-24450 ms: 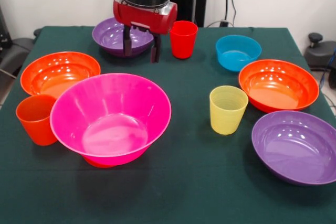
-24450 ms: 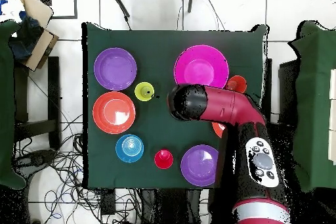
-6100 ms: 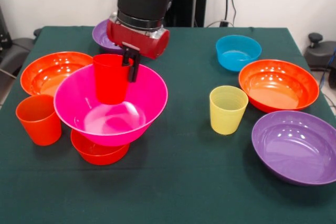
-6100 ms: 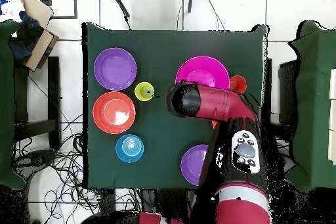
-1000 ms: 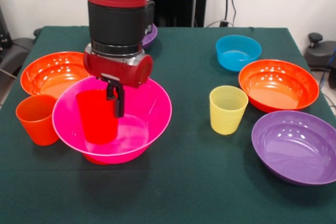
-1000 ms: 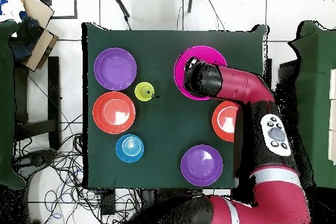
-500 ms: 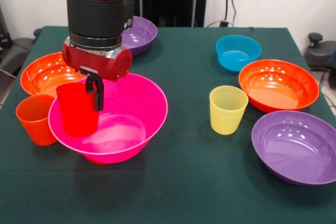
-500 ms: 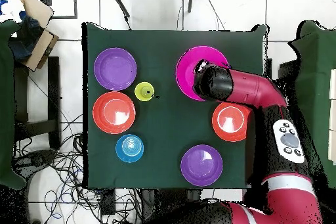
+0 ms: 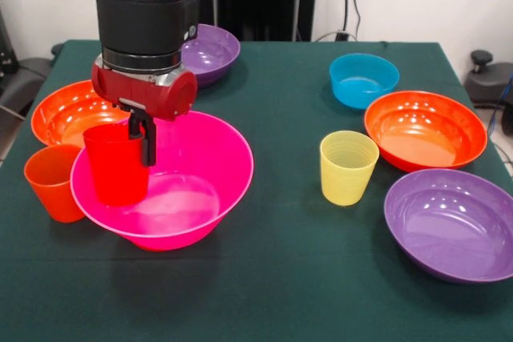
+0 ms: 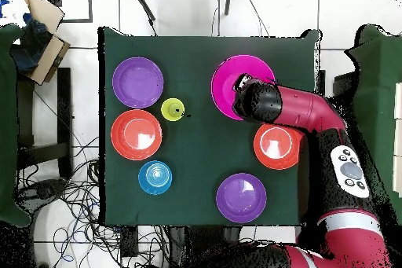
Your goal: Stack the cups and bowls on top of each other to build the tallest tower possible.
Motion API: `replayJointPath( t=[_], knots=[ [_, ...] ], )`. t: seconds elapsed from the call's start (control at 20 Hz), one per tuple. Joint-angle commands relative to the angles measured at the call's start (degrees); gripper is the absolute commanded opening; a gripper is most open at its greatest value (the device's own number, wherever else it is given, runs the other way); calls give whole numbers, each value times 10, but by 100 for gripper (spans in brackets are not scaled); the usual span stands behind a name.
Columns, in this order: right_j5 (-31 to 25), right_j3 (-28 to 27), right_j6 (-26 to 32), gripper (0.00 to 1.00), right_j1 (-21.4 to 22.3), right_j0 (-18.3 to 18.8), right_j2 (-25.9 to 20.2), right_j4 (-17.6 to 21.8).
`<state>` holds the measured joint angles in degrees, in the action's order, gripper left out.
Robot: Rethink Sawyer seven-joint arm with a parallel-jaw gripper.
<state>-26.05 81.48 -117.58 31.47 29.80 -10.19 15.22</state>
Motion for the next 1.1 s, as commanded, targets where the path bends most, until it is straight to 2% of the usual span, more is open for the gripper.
replayJointPath(
  t=[0.05, 0.6, 1.1],
  knots=[
    [-71, 38, 107, 0, -10, 2, -62, 38],
    [-141, 57, 92, 0, 3, 2, -73, 16],
    [-154, 44, 97, 0, 1, 5, -75, 26]
  ],
)
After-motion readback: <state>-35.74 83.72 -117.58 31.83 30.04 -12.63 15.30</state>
